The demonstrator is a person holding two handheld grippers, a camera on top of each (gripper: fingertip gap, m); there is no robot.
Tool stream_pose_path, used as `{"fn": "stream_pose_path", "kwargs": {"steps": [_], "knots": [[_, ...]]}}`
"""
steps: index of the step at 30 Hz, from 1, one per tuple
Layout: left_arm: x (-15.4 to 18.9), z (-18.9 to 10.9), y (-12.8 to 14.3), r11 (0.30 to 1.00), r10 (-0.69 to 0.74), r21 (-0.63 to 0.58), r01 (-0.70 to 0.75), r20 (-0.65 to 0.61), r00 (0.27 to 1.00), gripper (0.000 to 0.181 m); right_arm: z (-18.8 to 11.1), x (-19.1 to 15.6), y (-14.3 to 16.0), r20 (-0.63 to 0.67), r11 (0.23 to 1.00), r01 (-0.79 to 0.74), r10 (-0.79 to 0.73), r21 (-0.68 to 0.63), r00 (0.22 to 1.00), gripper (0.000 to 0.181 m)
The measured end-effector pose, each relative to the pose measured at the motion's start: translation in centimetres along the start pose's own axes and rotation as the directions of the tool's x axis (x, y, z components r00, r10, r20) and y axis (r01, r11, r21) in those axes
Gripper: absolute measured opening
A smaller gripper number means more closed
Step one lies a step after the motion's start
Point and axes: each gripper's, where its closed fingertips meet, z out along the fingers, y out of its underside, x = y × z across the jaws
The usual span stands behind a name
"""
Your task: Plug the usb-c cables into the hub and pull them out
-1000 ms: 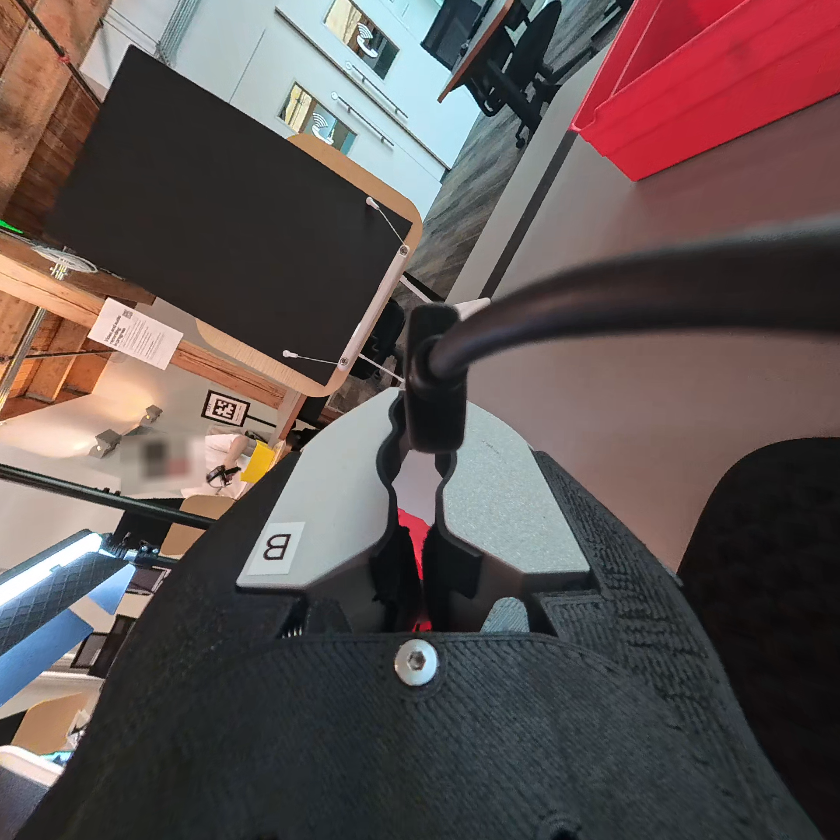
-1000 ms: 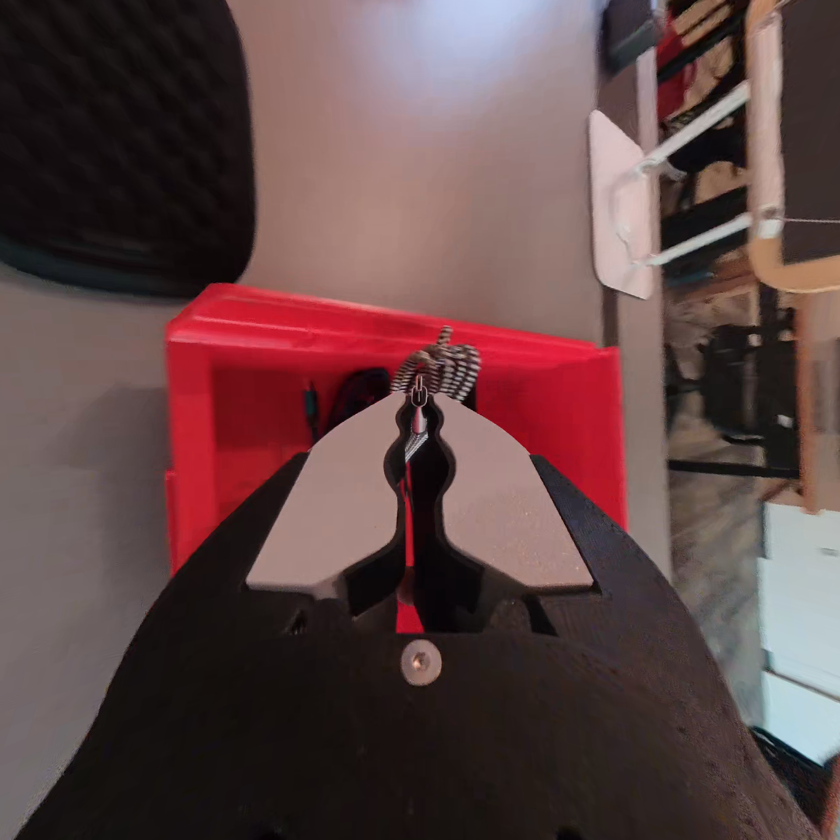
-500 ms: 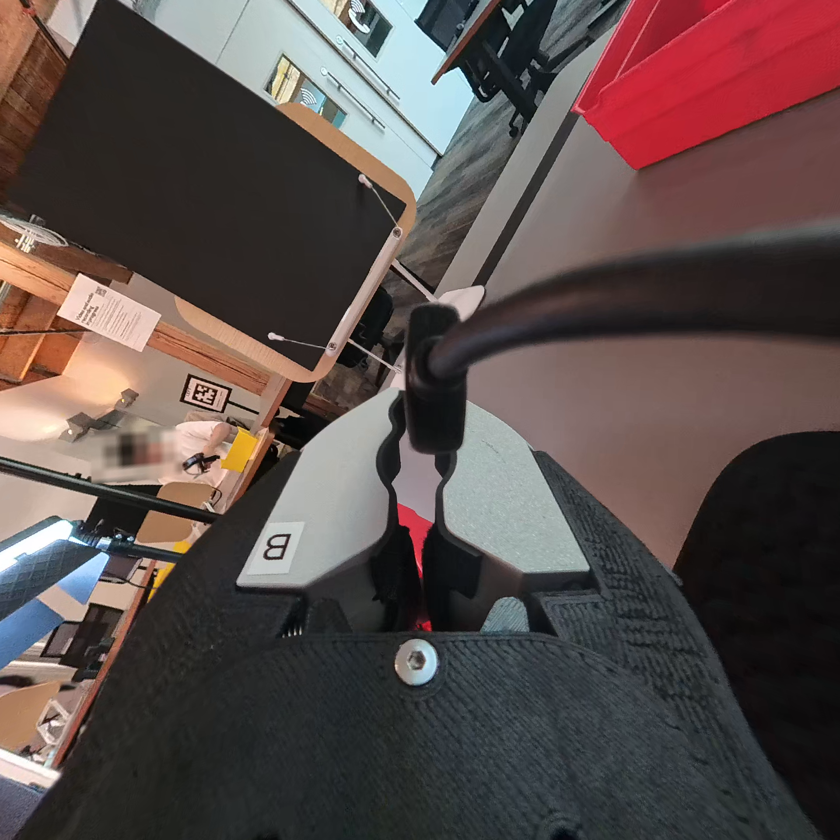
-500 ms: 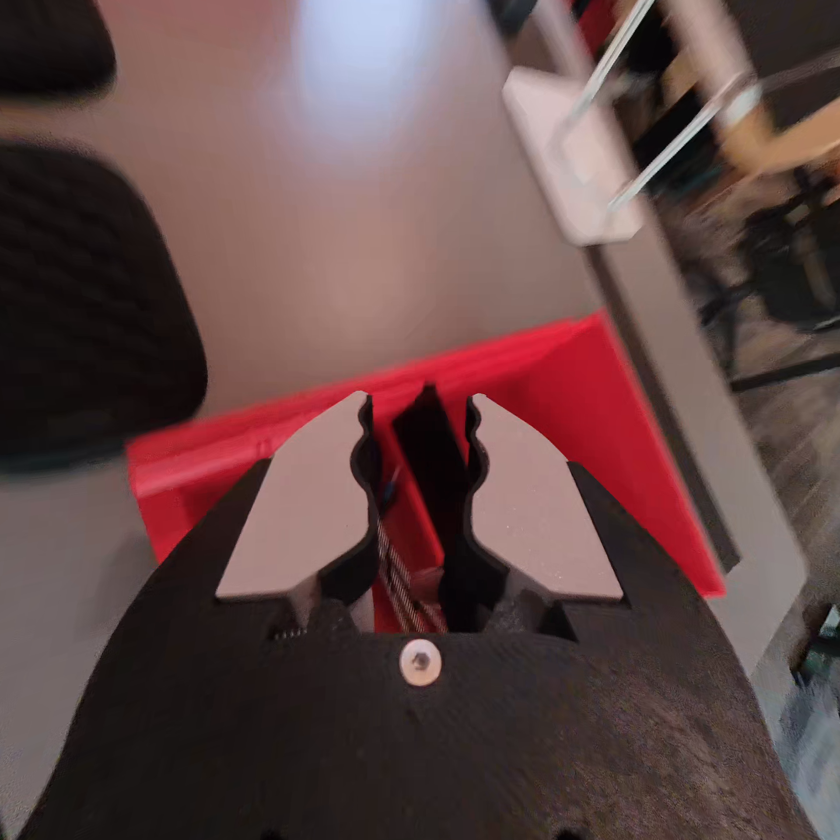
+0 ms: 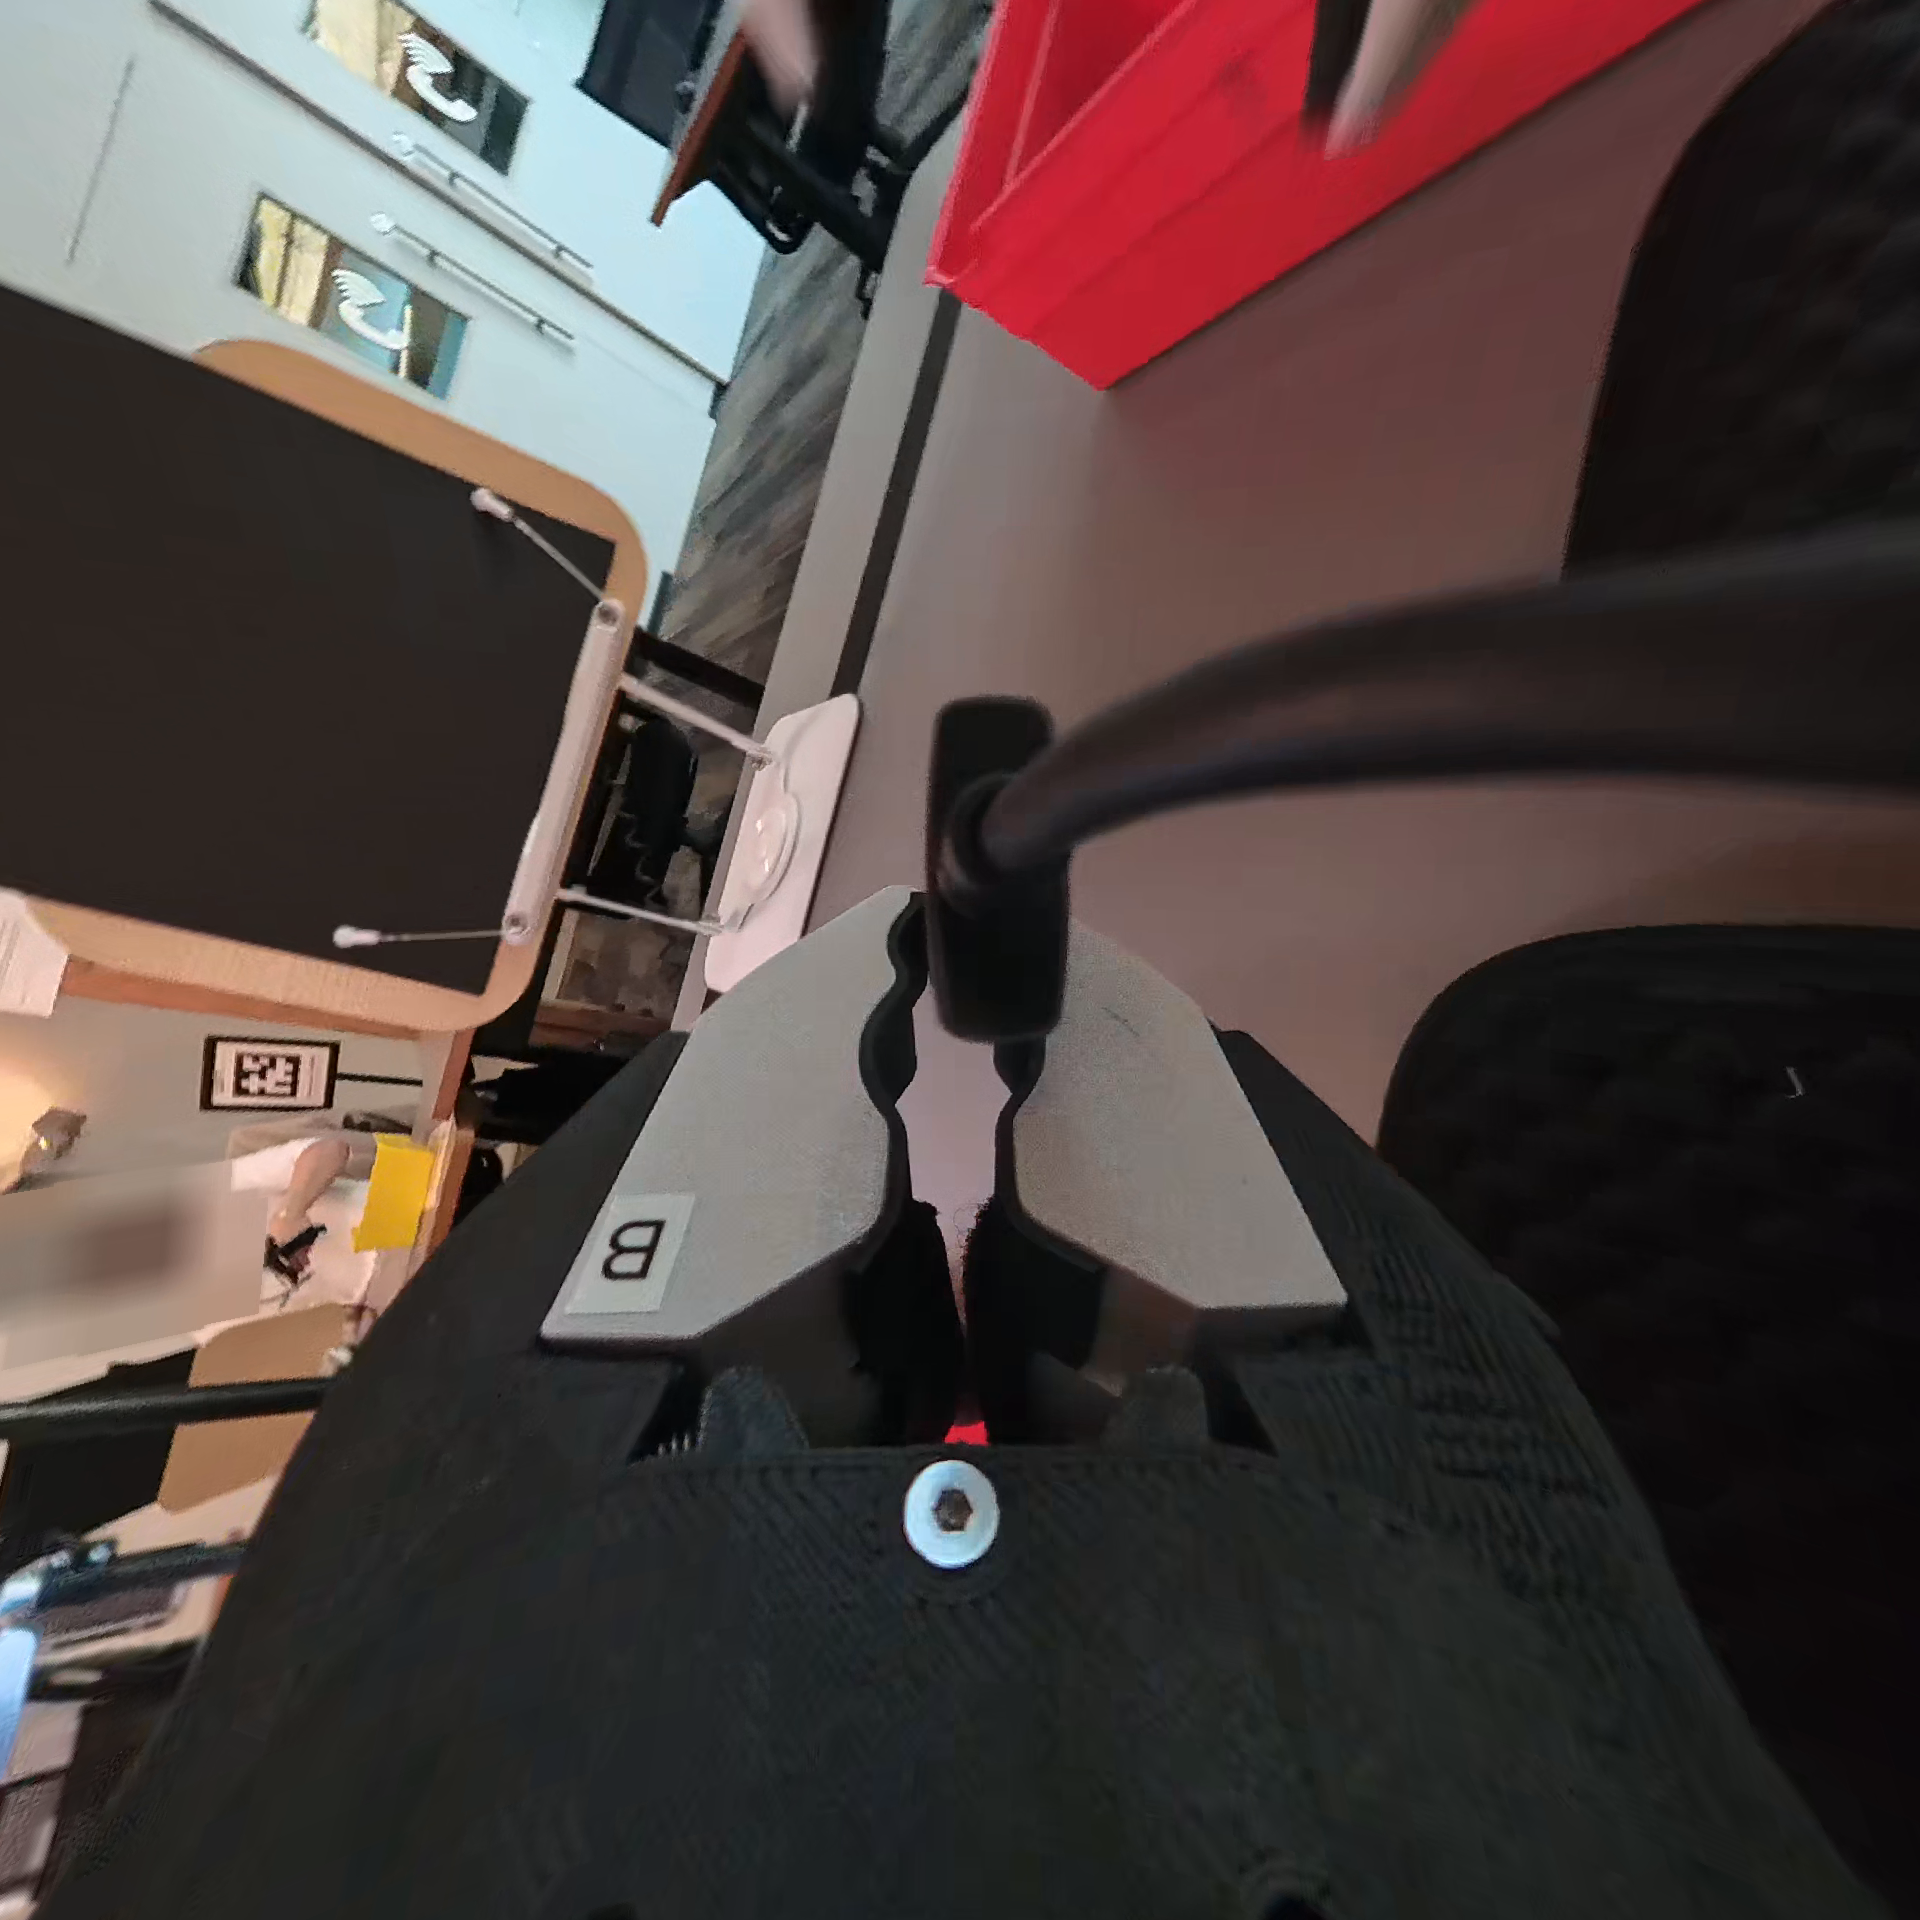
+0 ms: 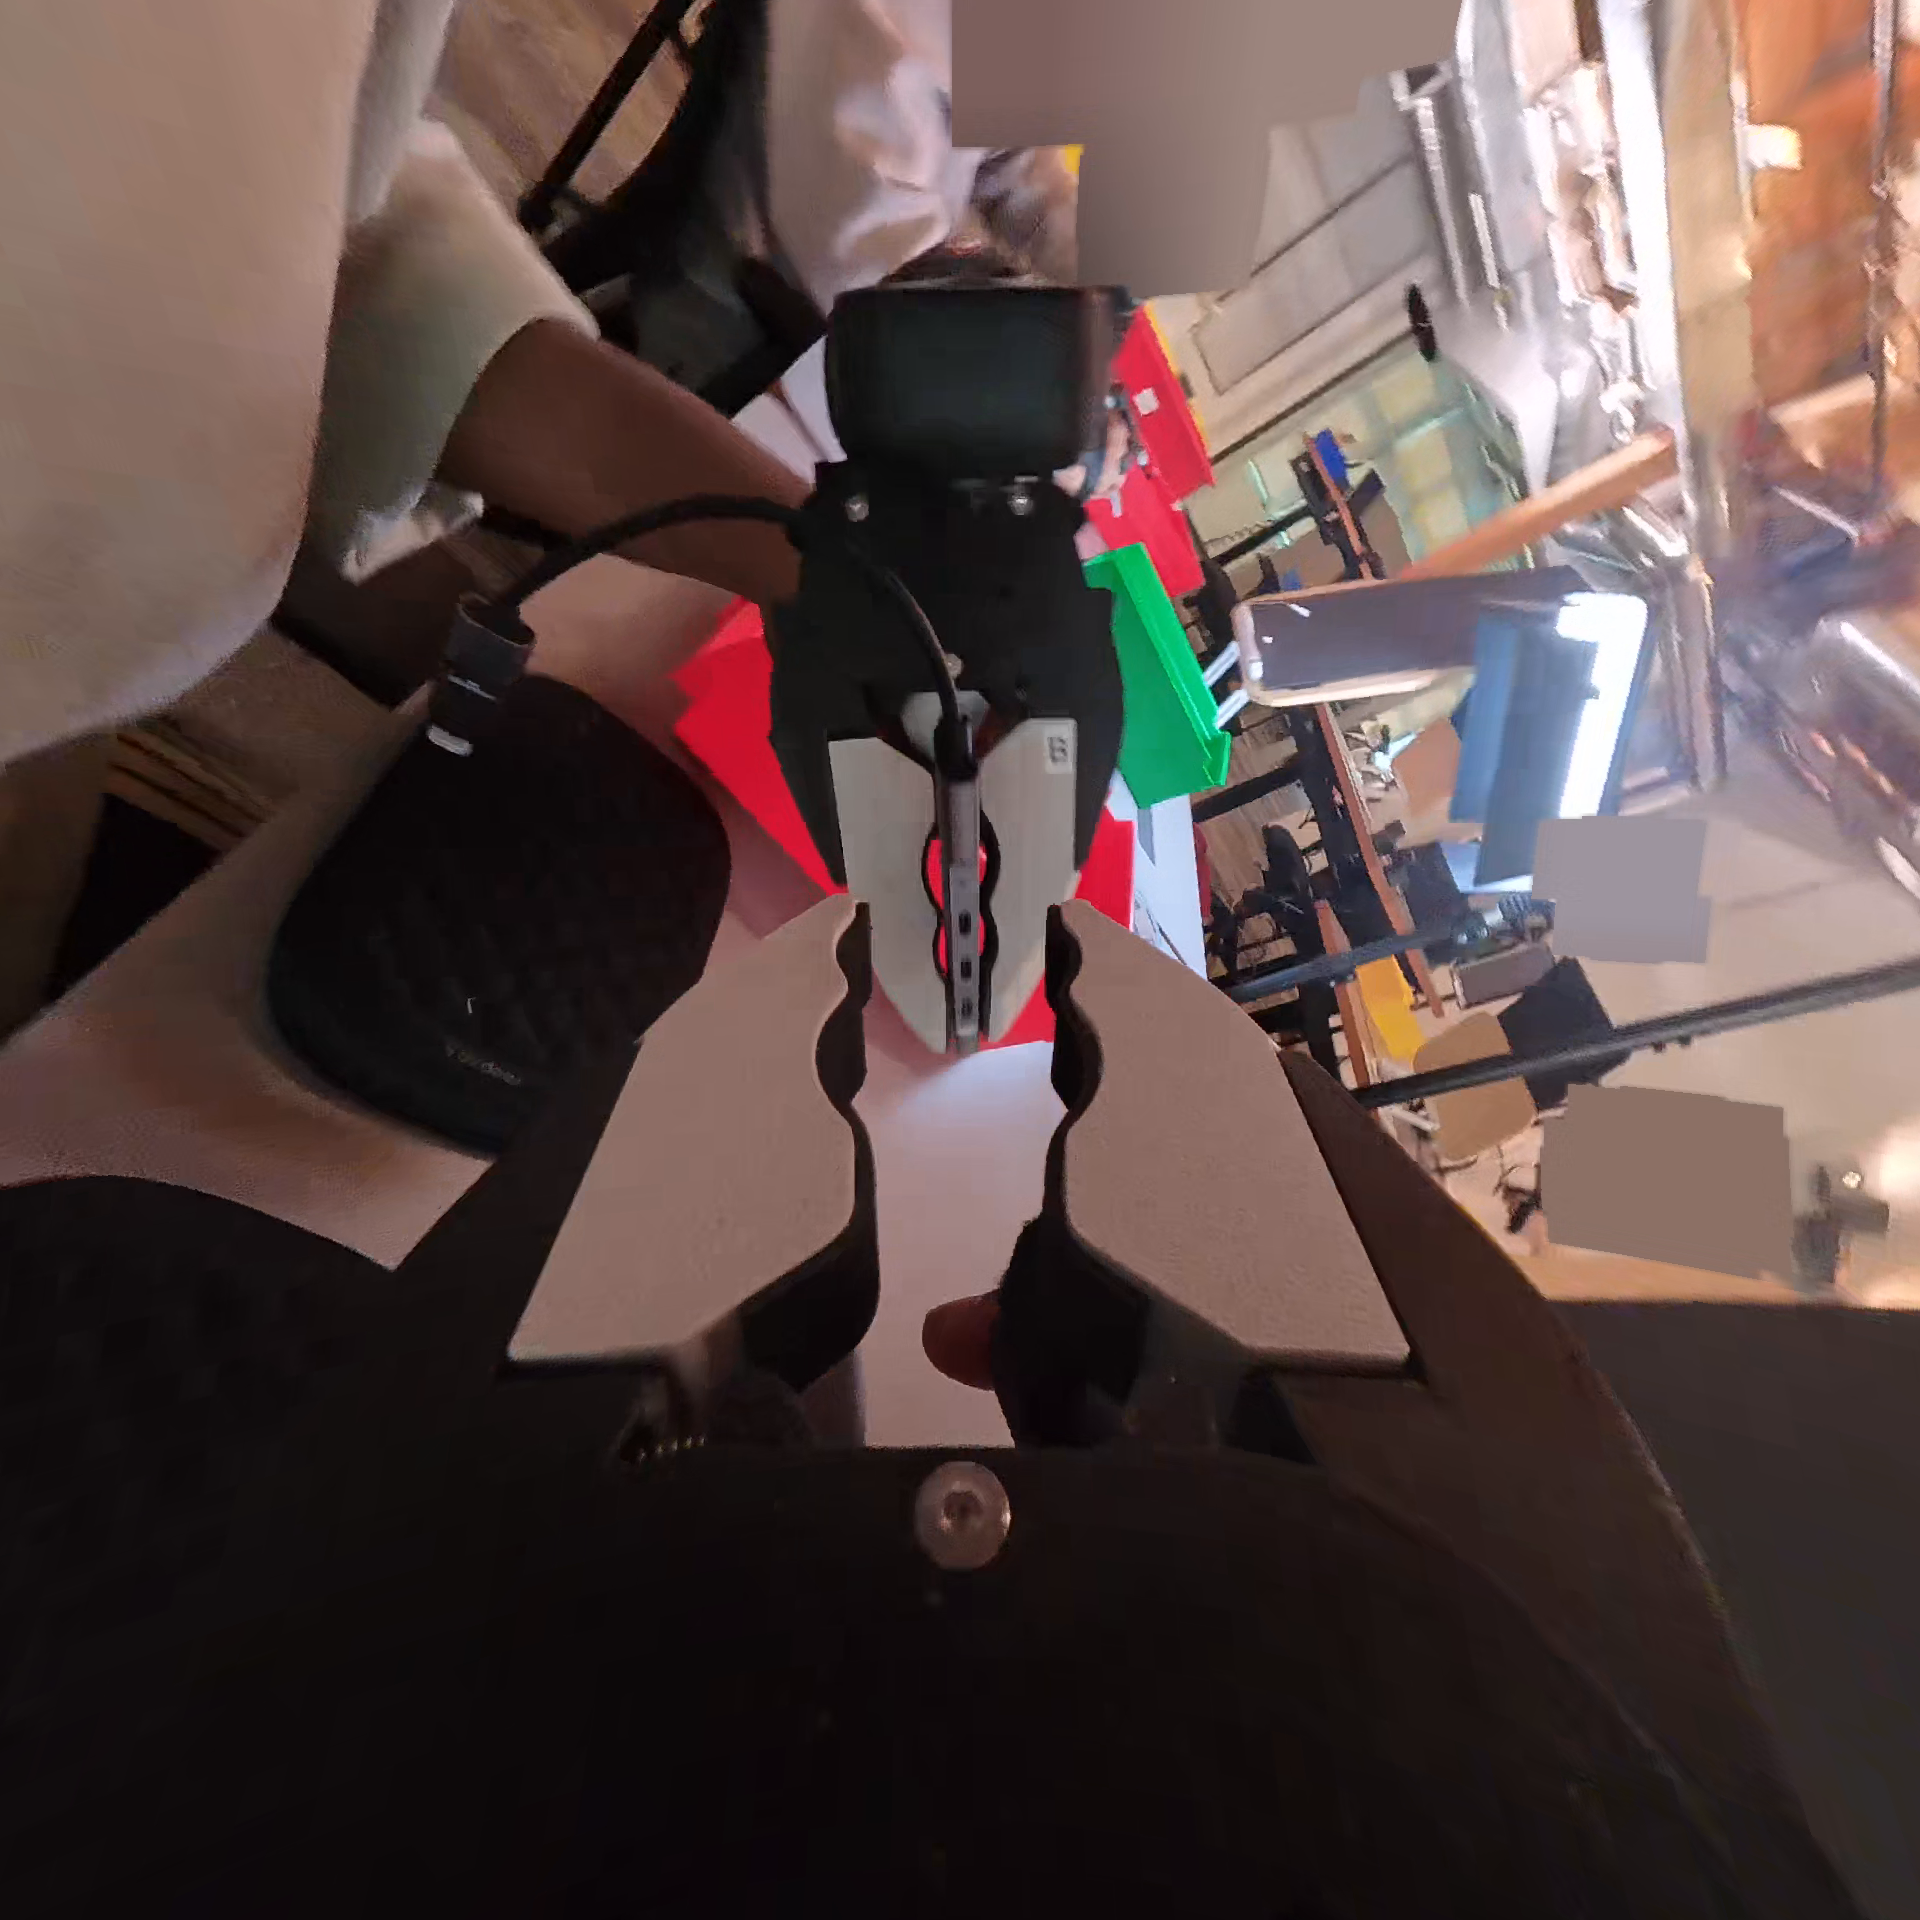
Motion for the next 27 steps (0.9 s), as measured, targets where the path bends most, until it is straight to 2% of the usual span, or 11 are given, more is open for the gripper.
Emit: {"fn": "stream_pose_path", "kwargs": {"steps": [4, 6, 9, 11, 13, 16, 20, 23, 25, 27], "knots": [[1.3, 0.6, -1.0, 0.998, 0.068, -0.005, -0.068, -0.03, 0.997, 0.008, 3.0, -1.5, 0.5, 0.06, 0.992, 0.12, -0.117, -0.035, 0.991, 0.03], [1.8, 0.8, -1.5, 0.996, 0.088, 0.004, -0.088, -0.044, 0.995, 0.009, 3.6, -1.7, 0.1, 0.052, 0.987, 0.159, -0.158, -0.017, 0.986, 0.01], [1.5, 1.0, -1.6, 0.993, 0.12, 0.003, -0.12, -0.012, 0.993, 0.013, 3.5, -1.8, 0.3, 0.069, 0.977, 0.208, -0.205, -0.053, 0.976, 0.009], [0.3, 0.7, -1.2, 0.996, 0.085, -0.008, -0.084, 0.036, 0.996, 0.046, 2.4, -0.3, 0.7, 0.012, 0.973, 0.215, -0.215, -0.086, 0.977, 0.009], [-1.2, -0.1, -0.4, 1.0, 0.003, 0.0, -0.003, 0.081, 0.997, 0.074, 0.4, 2.0, 1.5, -0.047, 0.979, 0.156, -0.163, -0.135, 0.985, 0.009], [-3.6, -2.4, 0.9, 0.985, -0.162, 0.092, 0.149, 0.157, 0.974, 0.085, -4.4, 6.8, 3.8, -0.21, 0.971, 0.043, -0.094, -0.236, 0.973, 0.009], [-6.4, -6.6, 3.0, 0.935, -0.336, 0.215, 0.281, 0.288, 0.897, 0.086, -14.2, 13.2, 8.4, -0.487, 0.901, -0.191, -0.025, -0.39, 0.873, 0.009], [-7.2, -9.1, 4.2, 0.873, -0.467, 0.309, 0.377, 0.308, 0.829, 0.087, -22.5, 15.6, 12.6, -0.625, 0.784, -0.336, -0.083, -0.522, 0.776, 0.008], [-7.3, -10.2, 5.0, 0.823, -0.553, 0.34, 0.456, 0.29, 0.781, 0.089, -27.0, 15.7, 15.2, -0.64, 0.7, -0.381, -0.142, -0.604, 0.755, 0.008], [-7.5, -11.0, 5.8, 0.781, -0.611, 0.371, 0.502, 0.287, 0.738, 0.089, -31.0, 15.1, 17.8, -0.607, 0.578, -0.389, -0.244, -0.717, 0.757, 0.009]]}}
